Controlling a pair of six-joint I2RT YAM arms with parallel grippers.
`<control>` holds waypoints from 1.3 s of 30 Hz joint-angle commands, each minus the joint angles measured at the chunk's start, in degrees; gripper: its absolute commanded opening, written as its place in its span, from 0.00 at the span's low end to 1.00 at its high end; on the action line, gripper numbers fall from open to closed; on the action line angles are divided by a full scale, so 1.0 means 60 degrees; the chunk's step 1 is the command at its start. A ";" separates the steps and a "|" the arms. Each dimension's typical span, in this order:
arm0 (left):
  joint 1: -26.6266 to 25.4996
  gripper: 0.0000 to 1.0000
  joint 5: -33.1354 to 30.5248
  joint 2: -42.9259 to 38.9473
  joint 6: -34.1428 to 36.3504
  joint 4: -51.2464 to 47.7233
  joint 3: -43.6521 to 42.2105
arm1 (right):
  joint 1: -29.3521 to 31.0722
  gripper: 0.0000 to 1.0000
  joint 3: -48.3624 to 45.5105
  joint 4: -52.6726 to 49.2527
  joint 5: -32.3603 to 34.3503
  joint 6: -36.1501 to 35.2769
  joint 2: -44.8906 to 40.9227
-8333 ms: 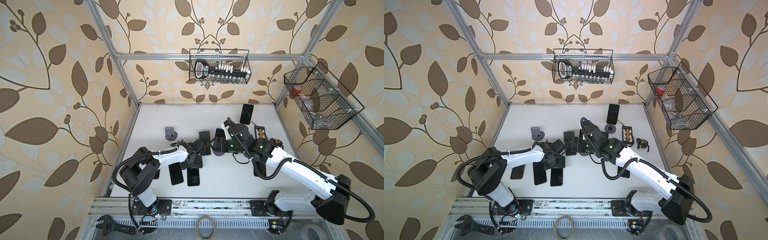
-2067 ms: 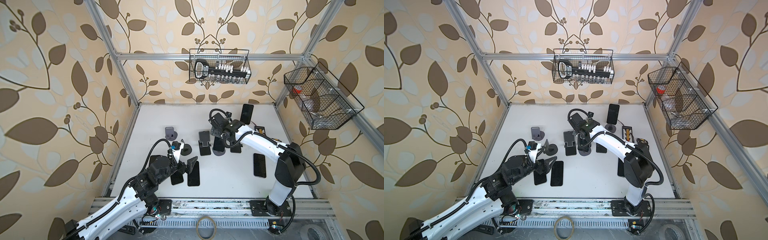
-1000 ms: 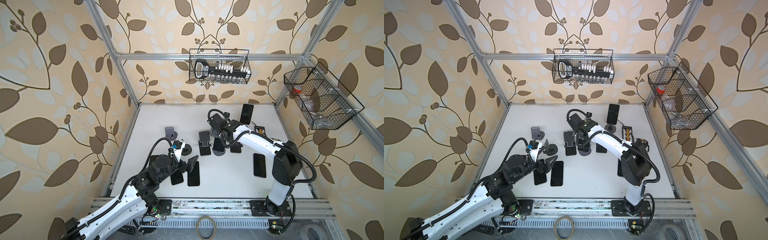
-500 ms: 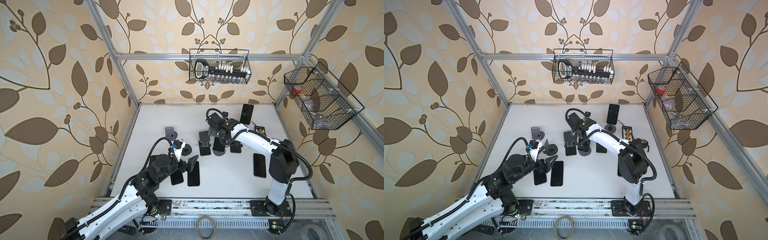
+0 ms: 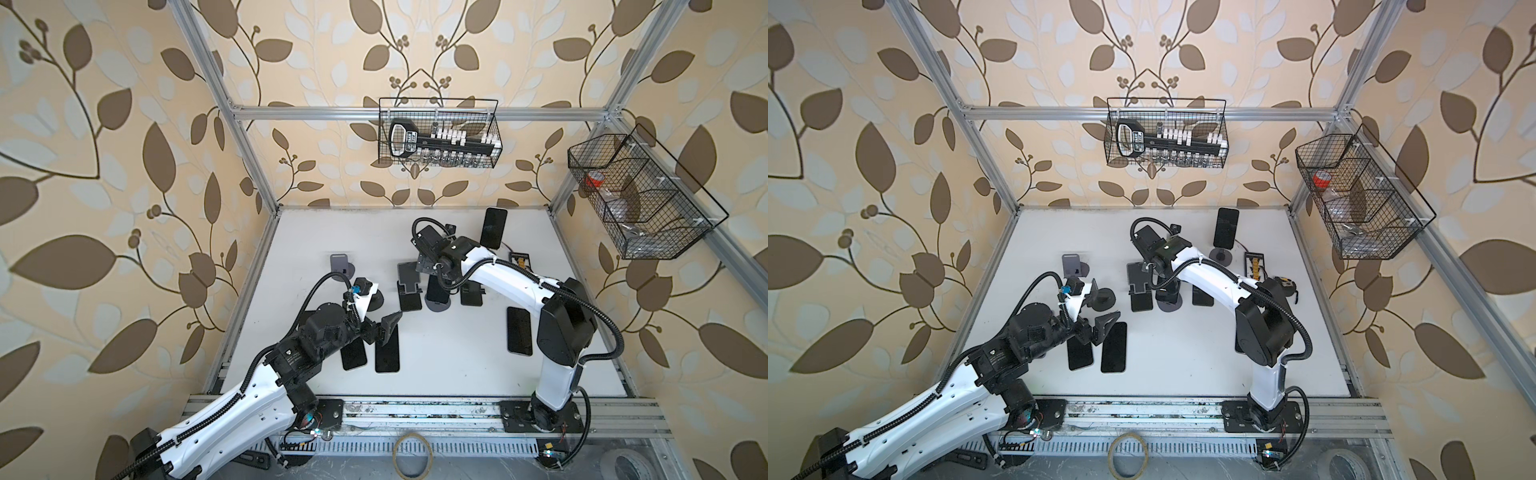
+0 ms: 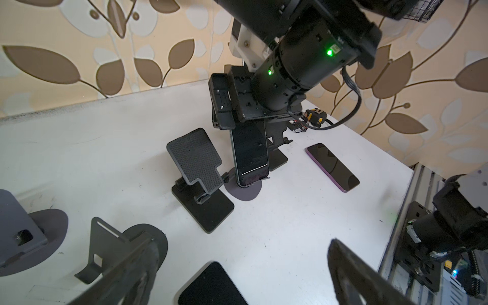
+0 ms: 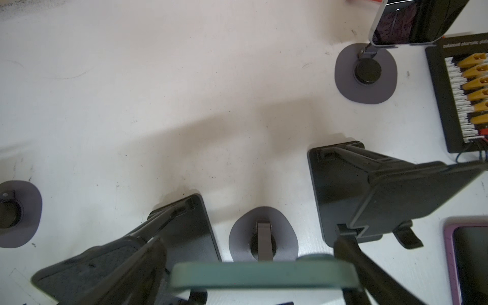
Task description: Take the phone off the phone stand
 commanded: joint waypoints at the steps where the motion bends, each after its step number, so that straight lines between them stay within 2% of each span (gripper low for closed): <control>1: -0.0077 0.99 0.0257 -0.0032 0.0251 0.0028 0.0424 | 0.0011 1.00 0.0289 -0.0227 -0.0054 0.0111 0.0103; 10: -0.0069 0.99 0.0296 -0.0032 0.0157 -0.0132 0.0517 | 0.0008 0.99 0.0116 -0.0148 -0.0038 0.0129 -0.0001; 16: -0.0077 0.99 0.0251 0.0026 0.0256 -0.0153 0.0534 | 0.0007 0.93 -0.0236 0.0117 0.0268 0.0154 -0.0308; 25: -0.0071 0.99 0.0296 0.0172 0.0291 -0.0164 0.0587 | 0.0007 0.89 -0.0299 0.0205 0.0357 0.0064 -0.0329; 39: -0.0076 0.99 0.0493 0.0517 0.0380 -0.0108 0.0763 | -0.0252 0.89 -0.0474 0.0300 0.0322 0.0014 -0.0226</control>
